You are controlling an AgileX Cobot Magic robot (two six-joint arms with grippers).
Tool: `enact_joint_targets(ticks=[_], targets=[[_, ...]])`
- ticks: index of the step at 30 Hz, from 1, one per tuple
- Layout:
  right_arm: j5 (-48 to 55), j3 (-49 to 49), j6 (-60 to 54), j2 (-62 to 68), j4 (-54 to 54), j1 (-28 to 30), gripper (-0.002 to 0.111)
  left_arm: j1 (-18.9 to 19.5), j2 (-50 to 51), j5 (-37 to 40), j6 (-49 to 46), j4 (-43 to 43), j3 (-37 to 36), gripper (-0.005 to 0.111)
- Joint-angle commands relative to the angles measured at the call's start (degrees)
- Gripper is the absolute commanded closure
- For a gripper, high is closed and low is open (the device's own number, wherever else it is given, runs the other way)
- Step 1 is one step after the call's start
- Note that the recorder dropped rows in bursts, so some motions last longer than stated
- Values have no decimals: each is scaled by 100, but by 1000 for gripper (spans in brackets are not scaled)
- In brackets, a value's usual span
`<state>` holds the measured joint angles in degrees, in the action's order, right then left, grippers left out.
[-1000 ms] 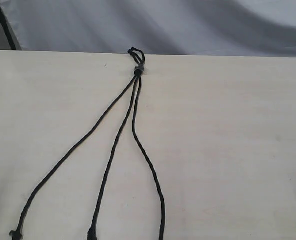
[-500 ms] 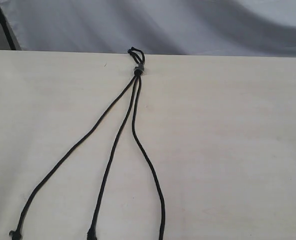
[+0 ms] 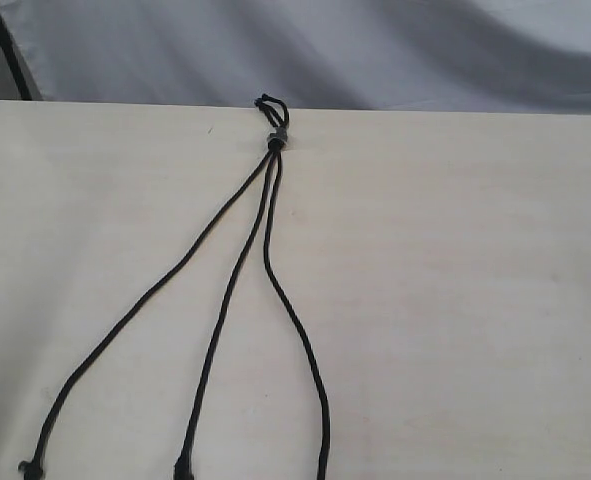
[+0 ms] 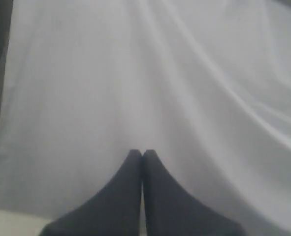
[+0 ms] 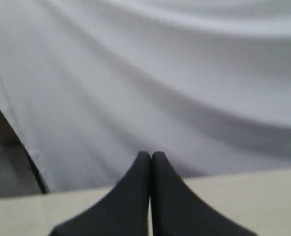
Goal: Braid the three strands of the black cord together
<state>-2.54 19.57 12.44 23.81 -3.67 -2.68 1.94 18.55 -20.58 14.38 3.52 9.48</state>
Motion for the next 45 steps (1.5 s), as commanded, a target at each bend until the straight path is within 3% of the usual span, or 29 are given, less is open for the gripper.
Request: enact_joint_targets(ticks=[1,5,18,20,24,27,29,36,45], targets=[[1012,546,-45,1559,73,-335,108,20,1133,1025,-238,-32,460,107],[1455,976,-45,2886,73,-1014,108,20,2106,1453,-285,-178,711,107],[1802,2518,-45,6222,73,-3121,107,20,4119,1389,-420,-178,711,107],[2017,2791,-45,6564,73,-3335,103,20,4235,1360,-409,-178,711,107],[2469,3360,-45,7226,73,-3756,79,20,4297,1348,-409,-178,711,106],[2863,3769,-30,7632,7,-4013,63,20,4297,1348,-350,-178,711,106],[3098,4046,-30,7901,-4,-4191,58,20,4297,1358,-333,-178,711,106],[3495,4768,-30,8625,-120,-4605,58,20,4297,1359,-276,-178,711,106],[3610,5232,-30,9207,-293,-4631,58,20,4297,1336,-276,-178,711,106]])
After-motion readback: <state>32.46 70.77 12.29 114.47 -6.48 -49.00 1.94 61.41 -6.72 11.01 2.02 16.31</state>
